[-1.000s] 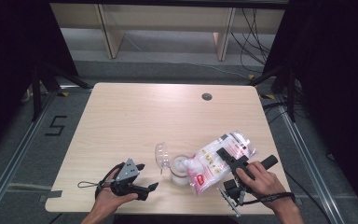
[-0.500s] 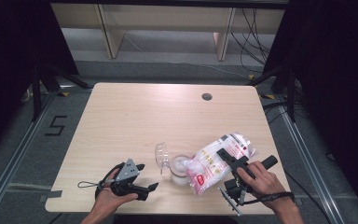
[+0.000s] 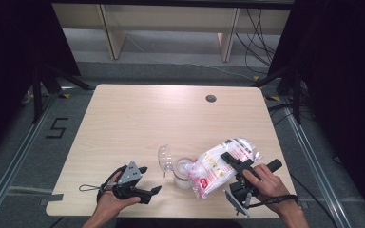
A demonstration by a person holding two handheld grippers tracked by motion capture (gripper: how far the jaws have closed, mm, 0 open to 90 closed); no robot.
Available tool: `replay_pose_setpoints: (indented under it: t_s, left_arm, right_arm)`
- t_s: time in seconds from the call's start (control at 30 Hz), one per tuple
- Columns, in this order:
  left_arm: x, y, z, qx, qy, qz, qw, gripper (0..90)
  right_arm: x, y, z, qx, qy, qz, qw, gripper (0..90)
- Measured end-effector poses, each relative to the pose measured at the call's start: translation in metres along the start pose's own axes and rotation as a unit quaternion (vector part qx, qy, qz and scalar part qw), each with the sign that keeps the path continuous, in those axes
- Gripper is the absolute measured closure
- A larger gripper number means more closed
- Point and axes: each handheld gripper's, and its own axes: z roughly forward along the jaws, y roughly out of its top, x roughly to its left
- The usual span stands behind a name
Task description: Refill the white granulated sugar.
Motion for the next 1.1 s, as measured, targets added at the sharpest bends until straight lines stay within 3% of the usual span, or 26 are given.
replay_pose_setpoints:
  t_s: [0.17, 0.23, 0.37, 0.43, 0.47, 0.5, 0.53, 0.6, 0.67, 0.73, 0.8, 0.87, 0.93, 0.97, 1.07, 1.1]
  left_arm:
    - [0.000, 0.000, 0.000, 0.001, 0.000, 0.001, 1.0000, 15.4]
    - [0.000, 0.000, 0.000, 0.001, 0.000, 0.001, 1.0000, 15.4]
    - [0.000, 0.000, 0.000, 0.001, 0.000, 0.001, 1.0000, 15.4]
    - [0.000, 0.000, 0.000, 0.000, 0.001, 0.001, 1.0000, 15.4]
    - [0.000, 0.000, 0.000, -0.002, 0.001, 0.001, 1.0000, 15.4]
    - [0.000, 0.000, 0.000, -0.003, 0.000, 0.000, 1.0000, 15.4]
    - [0.000, 0.000, 0.000, -0.003, 0.000, 0.000, 1.0000, 15.4]
    - [0.000, 0.000, 0.000, 0.000, 0.002, 0.002, 1.0000, 15.4]
    - [0.000, 0.000, 0.000, -0.003, 0.001, -0.001, 1.0000, 15.4]
    - [0.000, 0.000, -0.001, -0.001, -0.002, -0.003, 1.0000, 15.4]
    - [0.001, 0.001, -0.001, -0.001, -0.003, 0.001, 1.0000, 15.4]
    - [0.000, 0.001, -0.001, -0.002, 0.002, 0.000, 1.0000, 15.4]
    - [0.000, 0.001, -0.001, -0.003, 0.002, -0.004, 1.0000, 15.4]
    - [0.000, 0.000, -0.001, -0.004, 0.001, -0.003, 1.0000, 15.4]
    - [0.000, 0.001, -0.001, -0.001, -0.001, 0.002, 1.0000, 15.4]
    - [0.000, 0.000, -0.001, -0.002, -0.001, 0.000, 1.0000, 15.4]
  right_arm:
    - [0.002, -0.001, 0.002, -0.007, 0.008, 0.025, 0.9996, 74.2]
    - [0.001, -0.001, 0.003, -0.015, 0.008, 0.025, 0.9995, 74.2]
    - [0.003, -0.006, 0.006, -0.027, 0.013, 0.069, 0.9971, 74.4]
    - [0.006, -0.009, 0.007, -0.025, 0.025, 0.112, 0.9931, 74.6]
    - [0.004, -0.011, 0.008, -0.036, 0.020, 0.104, 0.9937, 74.6]
    - [0.005, -0.012, 0.010, -0.038, 0.026, 0.120, 0.9917, 74.7]
    - [0.010, -0.014, 0.009, -0.027, 0.034, 0.153, 0.9873, 74.9]
    - [0.010, -0.015, 0.011, -0.040, 0.027, 0.155, 0.9868, 75.0]
    - [0.014, -0.017, 0.014, -0.042, 0.045, 0.182, 0.9814, 75.2]
    - [0.013, -0.020, 0.017, -0.053, 0.047, 0.164, 0.9838, 75.3]
    - [0.019, -0.020, 0.018, -0.053, 0.055, 0.204, 0.9760, 75.5]
    - [0.022, -0.021, 0.020, -0.056, 0.054, 0.225, 0.9713, 75.6]
    - [0.020, -0.022, 0.020, -0.061, 0.057, 0.216, 0.9729, 75.7]
    - [0.023, -0.023, 0.021, -0.070, 0.053, 0.244, 0.9659, 75.8]
    - [0.021, -0.024, 0.022, -0.079, 0.051, 0.240, 0.9661, 75.9]
    - [0.022, -0.026, 0.023, -0.092, 0.051, 0.270, 0.9572, 76.0]
